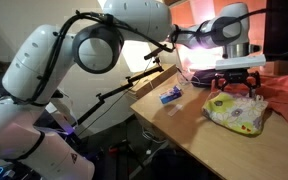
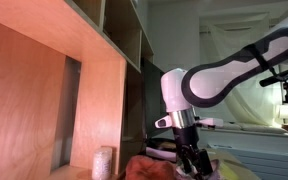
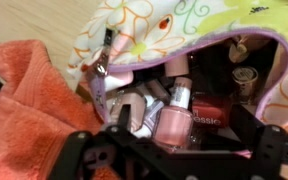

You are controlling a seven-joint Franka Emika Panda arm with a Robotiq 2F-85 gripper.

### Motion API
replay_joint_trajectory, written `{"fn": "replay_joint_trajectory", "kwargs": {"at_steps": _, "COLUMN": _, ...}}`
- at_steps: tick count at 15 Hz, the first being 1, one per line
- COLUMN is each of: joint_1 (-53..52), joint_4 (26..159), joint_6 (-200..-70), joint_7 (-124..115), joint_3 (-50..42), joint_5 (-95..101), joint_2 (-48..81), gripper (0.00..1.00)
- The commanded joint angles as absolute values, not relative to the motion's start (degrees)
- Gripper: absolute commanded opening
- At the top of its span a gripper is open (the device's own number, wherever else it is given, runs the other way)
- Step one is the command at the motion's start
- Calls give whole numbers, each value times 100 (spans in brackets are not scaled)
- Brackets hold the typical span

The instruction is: Take the blue and the orange nail polish bottles out of the little bag

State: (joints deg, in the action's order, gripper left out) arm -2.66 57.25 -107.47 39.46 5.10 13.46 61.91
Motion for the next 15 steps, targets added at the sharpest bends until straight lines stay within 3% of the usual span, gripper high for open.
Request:
{"fn": "replay_joint_trajectory", "kwargs": {"at_steps": 1, "joint_1": -276, "joint_4": 5556, "joint_6": -10461, "joint_7": 4226, "joint_3": 533, "joint_5": 1267, "joint_2": 6224, "gripper": 100}}
{"fn": "replay_joint_trajectory", "kwargs": {"at_steps": 15, "joint_1": -583, "joint_4": 5420, "joint_6": -10108, "joint_7": 4485, "joint_3": 447, "joint_5": 1459, "joint_2": 6262, "gripper": 100}}
